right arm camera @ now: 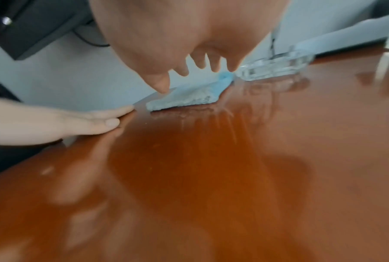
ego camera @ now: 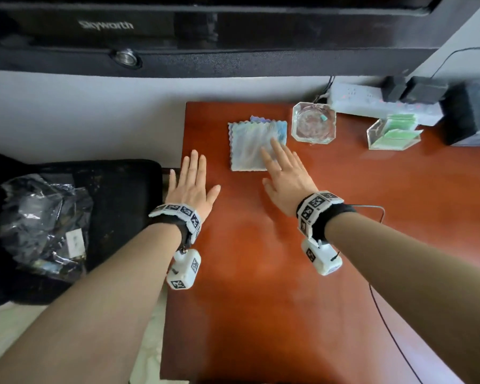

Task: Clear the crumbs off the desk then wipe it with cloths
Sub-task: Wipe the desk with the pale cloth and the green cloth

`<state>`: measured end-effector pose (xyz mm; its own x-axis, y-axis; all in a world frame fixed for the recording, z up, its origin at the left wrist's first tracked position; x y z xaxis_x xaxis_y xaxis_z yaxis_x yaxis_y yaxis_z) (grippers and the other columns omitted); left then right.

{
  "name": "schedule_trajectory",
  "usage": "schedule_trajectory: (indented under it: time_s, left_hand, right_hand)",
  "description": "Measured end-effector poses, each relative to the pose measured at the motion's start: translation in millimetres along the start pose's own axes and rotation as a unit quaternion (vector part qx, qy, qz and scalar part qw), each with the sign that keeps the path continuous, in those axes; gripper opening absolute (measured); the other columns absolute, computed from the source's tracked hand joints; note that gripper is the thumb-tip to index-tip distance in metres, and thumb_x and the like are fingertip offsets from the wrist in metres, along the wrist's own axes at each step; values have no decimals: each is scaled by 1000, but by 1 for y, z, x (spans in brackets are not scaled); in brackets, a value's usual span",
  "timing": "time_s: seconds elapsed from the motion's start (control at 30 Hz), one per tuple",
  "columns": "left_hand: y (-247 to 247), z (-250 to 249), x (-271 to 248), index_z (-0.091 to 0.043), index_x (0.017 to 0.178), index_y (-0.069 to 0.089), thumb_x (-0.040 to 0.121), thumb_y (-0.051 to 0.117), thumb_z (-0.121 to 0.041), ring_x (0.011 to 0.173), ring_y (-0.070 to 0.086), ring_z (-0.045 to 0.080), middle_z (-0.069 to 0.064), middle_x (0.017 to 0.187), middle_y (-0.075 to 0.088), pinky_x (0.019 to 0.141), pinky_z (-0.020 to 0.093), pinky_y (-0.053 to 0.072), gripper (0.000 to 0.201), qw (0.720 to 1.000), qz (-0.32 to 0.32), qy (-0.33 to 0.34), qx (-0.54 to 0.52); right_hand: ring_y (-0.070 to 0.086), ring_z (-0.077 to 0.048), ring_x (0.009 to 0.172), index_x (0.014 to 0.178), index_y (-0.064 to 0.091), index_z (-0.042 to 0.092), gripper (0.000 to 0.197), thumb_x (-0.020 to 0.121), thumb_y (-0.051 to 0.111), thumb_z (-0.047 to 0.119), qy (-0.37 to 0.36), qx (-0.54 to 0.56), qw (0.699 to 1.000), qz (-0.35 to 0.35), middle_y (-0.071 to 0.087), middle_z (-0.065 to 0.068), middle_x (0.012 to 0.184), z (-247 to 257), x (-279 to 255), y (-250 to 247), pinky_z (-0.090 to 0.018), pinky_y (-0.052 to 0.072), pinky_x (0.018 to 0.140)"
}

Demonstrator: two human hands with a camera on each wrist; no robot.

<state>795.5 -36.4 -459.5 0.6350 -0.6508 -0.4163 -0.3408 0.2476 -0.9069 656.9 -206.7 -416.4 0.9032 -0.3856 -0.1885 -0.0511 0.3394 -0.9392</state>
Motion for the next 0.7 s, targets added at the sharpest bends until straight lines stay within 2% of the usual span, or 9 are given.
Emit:
schedule_trajectory:
  time_s: [0.07, 0.13, 0.23, 0.37, 0.47, 0.53, 0.6, 0.63, 0.7]
  left_hand:
    - [0, 1, 2, -15, 154, -20, 101, 19, -55, 150, -19, 20, 3, 160, -30, 123, 48, 6, 77, 999, 26, 15, -11]
    - [0, 1, 5, -16, 153, -22, 102, 23, -54, 149, -22, 19, 2, 158, -34, 123, 48, 7, 79, 998, 51, 17, -21]
    - [0, 3, 7, -19, 152, -26, 102, 24, -54, 148, -26, 18, -1, 156, -38, 123, 49, 5, 80, 997, 70, 13, -14]
    - [5, 4, 7, -22, 152, -26, 101, 26, -54, 146, -29, 14, -5, 155, -40, 123, 51, 3, 80, 996, 74, 17, -44]
    - [6, 5, 7, -23, 152, -25, 101, 28, -54, 146, -30, 13, -7, 155, -40, 122, 52, 3, 80, 996, 63, 19, -63]
    - [6, 6, 6, -24, 152, -26, 101, 28, -54, 145, -31, 12, -8, 155, -40, 121, 53, 3, 80, 995, 61, 21, -72]
    - [7, 6, 7, -25, 152, -26, 101, 28, -54, 144, -32, 12, -9, 154, -41, 121, 53, 3, 79, 995, 61, 22, -75]
    - [7, 6, 7, -25, 152, -26, 101, 28, -54, 144, -33, 11, -9, 154, -41, 121, 53, 3, 79, 995, 61, 22, -76]
    - [8, 7, 7, -25, 152, -26, 101, 28, -54, 144, -33, 11, -9, 154, -41, 121, 54, 3, 80, 995, 57, 22, -78]
  right_hand:
    - [-3, -36, 150, 157, 0, 16, 73, 100, 37, 43, -4, -32, 998, 47, -10, -12, 164, 12, 19, 16, -51, 9, 122]
    - [-11, -35, 150, 156, -12, 19, 78, 99, 27, 57, 27, -64, 995, 70, -19, -11, 162, 20, 35, 30, -52, 3, 122]
    - [-15, -36, 149, 155, -16, 22, 83, 95, 19, 68, 58, -88, 991, 84, -23, -11, 161, 29, 62, 34, -52, -1, 121]
    - [-3, -37, 150, 155, -6, 33, 78, 93, 23, 70, 25, -124, 986, 111, -12, -10, 163, 34, 104, 15, -55, 11, 120]
    - [20, -40, 143, 151, 18, 38, 65, 93, 27, 65, 14, -152, 984, 88, 13, -12, 159, 41, 132, -3, -58, 26, 110]
    - [29, -39, 137, 146, 32, 33, 57, 94, 32, 57, 9, -157, 986, 55, 25, -14, 153, 47, 145, -9, -57, 28, 107]
    - [26, -39, 139, 143, 37, 22, 56, 94, 39, 50, -6, -136, 990, 32, 25, -17, 154, 50, 151, -3, -56, 23, 112]
    - [20, -40, 143, 145, 35, 18, 60, 94, 43, 49, -13, -117, 993, 29, 19, -17, 158, 51, 151, 4, -55, 19, 115]
    - [6, -41, 148, 153, 20, 16, 73, 93, 44, 50, -13, -93, 995, 40, 4, -12, 164, 50, 148, 21, -53, 10, 119]
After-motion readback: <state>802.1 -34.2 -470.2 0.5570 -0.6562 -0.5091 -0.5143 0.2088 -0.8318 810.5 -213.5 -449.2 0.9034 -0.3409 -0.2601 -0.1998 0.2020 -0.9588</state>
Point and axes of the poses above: each hand's wrist, its own x-axis towards the middle knuckle, its own y-axis out of the palm, z = x × y, the point moved 5 cm from there along x, towards the middle knuckle
